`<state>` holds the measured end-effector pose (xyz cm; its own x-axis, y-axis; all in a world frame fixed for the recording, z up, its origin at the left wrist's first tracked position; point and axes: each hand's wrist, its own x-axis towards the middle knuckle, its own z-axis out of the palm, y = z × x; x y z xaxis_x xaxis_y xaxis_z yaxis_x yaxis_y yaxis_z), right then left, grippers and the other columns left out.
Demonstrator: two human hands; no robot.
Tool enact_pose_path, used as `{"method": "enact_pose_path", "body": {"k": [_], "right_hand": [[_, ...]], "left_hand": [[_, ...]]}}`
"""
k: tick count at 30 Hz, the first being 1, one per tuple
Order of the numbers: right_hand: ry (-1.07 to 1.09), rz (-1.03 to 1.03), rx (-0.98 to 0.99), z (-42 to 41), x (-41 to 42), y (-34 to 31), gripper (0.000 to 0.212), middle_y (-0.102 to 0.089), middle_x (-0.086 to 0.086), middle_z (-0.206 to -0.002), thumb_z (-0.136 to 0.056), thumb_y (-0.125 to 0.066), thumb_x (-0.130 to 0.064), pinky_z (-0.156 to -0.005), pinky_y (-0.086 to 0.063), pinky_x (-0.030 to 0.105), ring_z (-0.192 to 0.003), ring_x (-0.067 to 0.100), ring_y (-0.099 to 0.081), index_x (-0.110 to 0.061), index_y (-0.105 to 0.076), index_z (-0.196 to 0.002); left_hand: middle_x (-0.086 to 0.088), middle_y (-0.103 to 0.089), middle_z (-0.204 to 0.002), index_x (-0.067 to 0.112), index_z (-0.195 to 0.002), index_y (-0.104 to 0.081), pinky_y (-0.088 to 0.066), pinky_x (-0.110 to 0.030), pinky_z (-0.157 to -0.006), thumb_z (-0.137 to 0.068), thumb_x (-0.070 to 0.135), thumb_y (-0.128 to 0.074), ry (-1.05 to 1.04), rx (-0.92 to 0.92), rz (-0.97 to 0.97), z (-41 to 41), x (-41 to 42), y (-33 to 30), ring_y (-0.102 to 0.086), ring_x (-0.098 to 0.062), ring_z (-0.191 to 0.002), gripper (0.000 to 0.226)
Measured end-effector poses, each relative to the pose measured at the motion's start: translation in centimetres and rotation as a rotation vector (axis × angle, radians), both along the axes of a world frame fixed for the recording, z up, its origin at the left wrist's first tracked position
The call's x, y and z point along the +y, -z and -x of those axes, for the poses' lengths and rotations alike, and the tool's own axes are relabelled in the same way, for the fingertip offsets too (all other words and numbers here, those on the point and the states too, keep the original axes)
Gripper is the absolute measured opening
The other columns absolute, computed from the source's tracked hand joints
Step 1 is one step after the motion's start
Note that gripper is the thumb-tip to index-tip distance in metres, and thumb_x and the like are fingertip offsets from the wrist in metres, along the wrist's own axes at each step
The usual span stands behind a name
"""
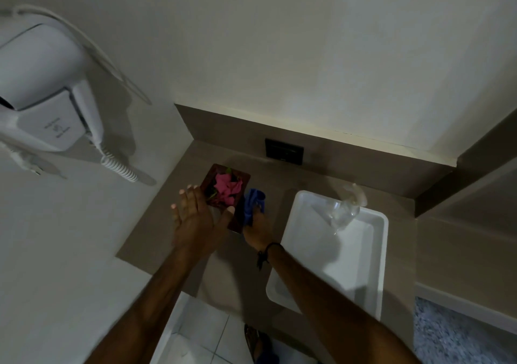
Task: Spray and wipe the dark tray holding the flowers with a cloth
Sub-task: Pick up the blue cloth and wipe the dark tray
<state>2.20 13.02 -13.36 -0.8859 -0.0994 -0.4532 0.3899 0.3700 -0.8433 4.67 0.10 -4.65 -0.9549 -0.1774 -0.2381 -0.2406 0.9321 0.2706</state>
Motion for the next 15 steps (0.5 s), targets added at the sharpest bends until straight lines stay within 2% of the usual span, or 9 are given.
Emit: {"method": "enact_pose_path", "body": {"k": [3, 5, 6, 8, 10, 12, 15], "right_hand": [[0.045, 0.101, -0.075, 0.3, 0.1, -0.4, 0.041, -0.060, 0.027, -0.119, -0.090, -0.044, 0.005, -0.070, -0.045, 0.030, -0.086, 0.027, -0.055, -0.003, -0.048, -0.130], [0.120, 0.294, -0.123, 0.5, 0.2, -1.1, 0.038, -0.063, 0.019, -0.116, -0.091, -0.047, 0.005, -0.080, -0.051, 0.036, -0.103, 0.036, -0.060, -0.005, -0.052, -0.127], [0.175, 0.387, -0.126, 0.6, 0.3, -1.6, 0.036, -0.065, 0.012, -0.108, -0.089, -0.049, 0.006, -0.088, -0.052, 0.042, -0.111, 0.039, -0.060, -0.009, -0.055, -0.121], [0.286, 0.496, -0.096, 0.6, 0.6, -2.7, 0.039, -0.066, 0.005, -0.102, -0.086, -0.053, 0.007, -0.096, -0.052, 0.049, -0.109, 0.039, -0.062, -0.015, -0.058, -0.118], [0.328, 0.572, -0.043, -0.1, 1.0, -3.6, 0.047, -0.066, 0.010, -0.114, -0.087, -0.052, 0.005, -0.097, -0.052, 0.047, -0.104, 0.030, -0.063, -0.014, -0.053, -0.130], [0.292, 0.540, 0.004, -1.1, 1.1, -3.6, 0.047, -0.064, 0.010, -0.121, -0.090, -0.050, -0.001, -0.096, -0.052, 0.044, -0.106, 0.027, -0.064, -0.014, -0.050, -0.135], [0.189, 0.342, 0.071, -2.1, 0.4, -2.5, 0.035, -0.065, 0.012, -0.118, -0.091, -0.048, -0.004, -0.095, -0.053, 0.043, -0.105, 0.028, -0.064, -0.017, -0.056, -0.122]], "left_hand": [[-0.015, 0.008, -0.168, 0.007, -0.157, 0.005, 0.008, -0.049, -0.125, -0.089, 0.069, -0.030, -0.002, -0.004, 0.004, 0.0, 0.1, -0.2, 0.013, -0.029, -0.156, 0.099], [-0.016, 0.006, -0.168, 0.006, -0.157, 0.004, 0.007, -0.050, -0.126, -0.089, 0.070, -0.029, -0.005, 0.002, 0.011, 0.0, 0.2, -0.2, 0.012, -0.030, -0.156, 0.100], [-0.017, 0.006, -0.168, 0.006, -0.157, 0.004, 0.007, -0.050, -0.126, -0.089, 0.070, -0.030, -0.007, 0.003, 0.013, -0.1, 0.2, -0.2, 0.011, -0.031, -0.156, 0.099], [-0.017, 0.005, -0.168, 0.005, -0.157, 0.003, 0.006, -0.050, -0.126, -0.089, 0.070, -0.031, -0.009, 0.002, 0.021, 0.0, 0.3, -0.3, 0.009, -0.031, -0.156, 0.099], [-0.018, 0.004, -0.168, 0.005, -0.157, 0.003, 0.005, -0.051, -0.126, -0.089, 0.070, -0.031, -0.007, -0.001, 0.032, 0.0, 0.3, -0.2, 0.008, -0.032, -0.156, 0.100], [-0.018, 0.004, -0.168, 0.004, -0.157, 0.004, 0.005, -0.051, -0.126, -0.089, 0.070, -0.030, -0.006, -0.004, 0.026, 0.1, 0.2, -0.1, 0.008, -0.032, -0.156, 0.101], [-0.018, 0.003, -0.168, 0.004, -0.157, 0.003, 0.005, -0.052, -0.125, -0.085, 0.073, -0.028, -0.011, -0.010, 0.012, 0.2, -0.1, 0.1, 0.008, -0.031, -0.156, 0.104]]}}
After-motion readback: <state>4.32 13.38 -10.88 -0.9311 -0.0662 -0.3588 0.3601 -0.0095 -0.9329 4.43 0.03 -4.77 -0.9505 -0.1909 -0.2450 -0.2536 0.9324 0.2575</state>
